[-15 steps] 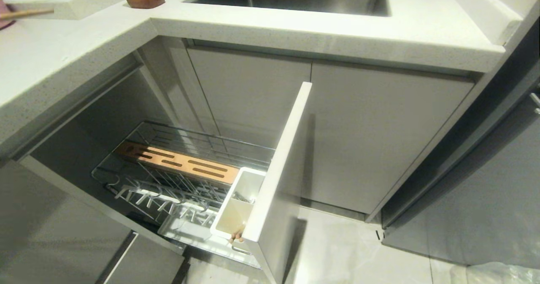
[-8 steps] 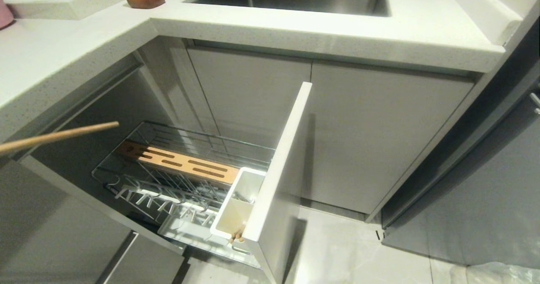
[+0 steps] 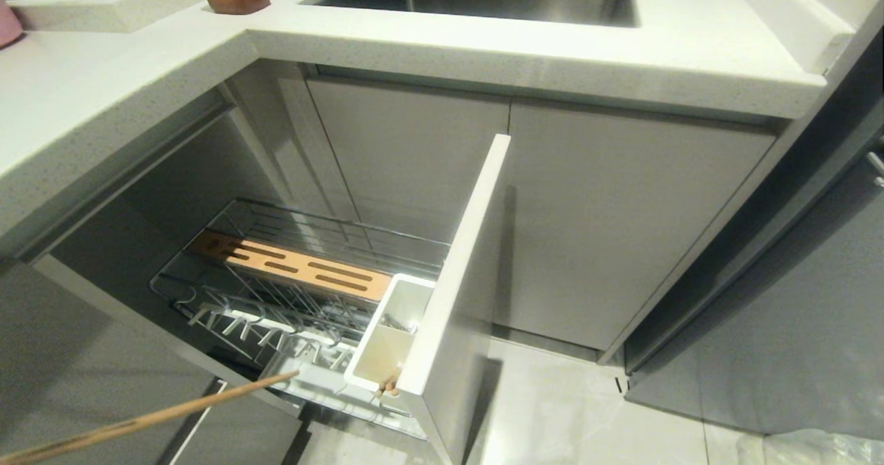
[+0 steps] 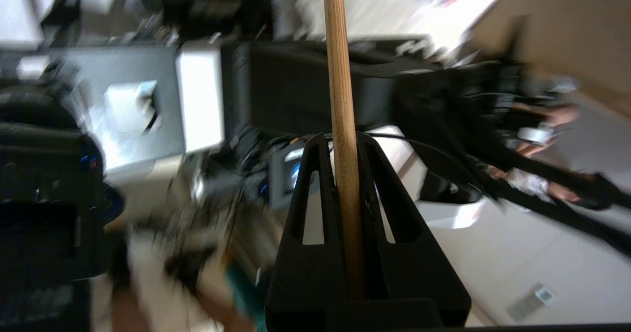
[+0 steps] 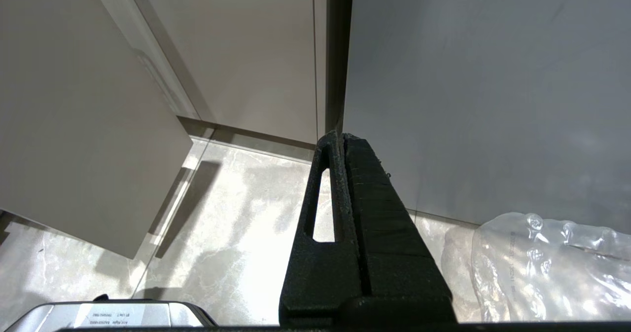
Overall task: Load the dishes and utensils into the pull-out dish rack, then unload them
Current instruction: Pick up the chopsticks and place it in the cupboard
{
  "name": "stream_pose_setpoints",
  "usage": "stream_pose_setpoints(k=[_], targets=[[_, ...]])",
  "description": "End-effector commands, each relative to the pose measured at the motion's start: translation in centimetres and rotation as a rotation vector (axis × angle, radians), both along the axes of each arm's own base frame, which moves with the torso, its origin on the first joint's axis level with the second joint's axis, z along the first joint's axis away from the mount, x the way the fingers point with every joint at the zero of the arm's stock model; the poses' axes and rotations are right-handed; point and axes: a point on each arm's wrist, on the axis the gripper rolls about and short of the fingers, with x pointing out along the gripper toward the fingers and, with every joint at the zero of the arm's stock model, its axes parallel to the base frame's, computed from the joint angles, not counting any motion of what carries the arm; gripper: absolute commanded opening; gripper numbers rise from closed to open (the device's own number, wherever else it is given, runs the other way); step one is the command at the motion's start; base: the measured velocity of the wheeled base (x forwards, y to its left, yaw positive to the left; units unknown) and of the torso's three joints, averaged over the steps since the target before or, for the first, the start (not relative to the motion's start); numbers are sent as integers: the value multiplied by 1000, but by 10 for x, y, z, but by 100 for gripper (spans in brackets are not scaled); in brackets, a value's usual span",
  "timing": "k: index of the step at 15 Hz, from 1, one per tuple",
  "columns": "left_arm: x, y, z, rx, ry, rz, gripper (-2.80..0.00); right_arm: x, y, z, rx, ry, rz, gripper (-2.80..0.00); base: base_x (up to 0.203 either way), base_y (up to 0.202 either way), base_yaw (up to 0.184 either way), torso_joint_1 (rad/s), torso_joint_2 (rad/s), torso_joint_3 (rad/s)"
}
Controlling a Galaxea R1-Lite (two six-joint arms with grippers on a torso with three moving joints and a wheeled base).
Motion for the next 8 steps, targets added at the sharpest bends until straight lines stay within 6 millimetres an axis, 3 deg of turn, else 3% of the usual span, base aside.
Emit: stream_pose_setpoints(k=[1, 5, 8], targets=[[46, -17, -22, 68, 170, -3, -280, 0, 0, 0, 0, 1, 0, -280, 0, 0, 0, 0, 0, 0], [101, -42, -40, 118, 206, -20, -280, 0, 0, 0, 0, 1, 0, -280, 0, 0, 0, 0, 0, 0], [130, -60, -51, 144, 207, -39, -280, 0, 0, 0, 0, 1, 0, -280, 0, 0, 0, 0, 0, 0]])
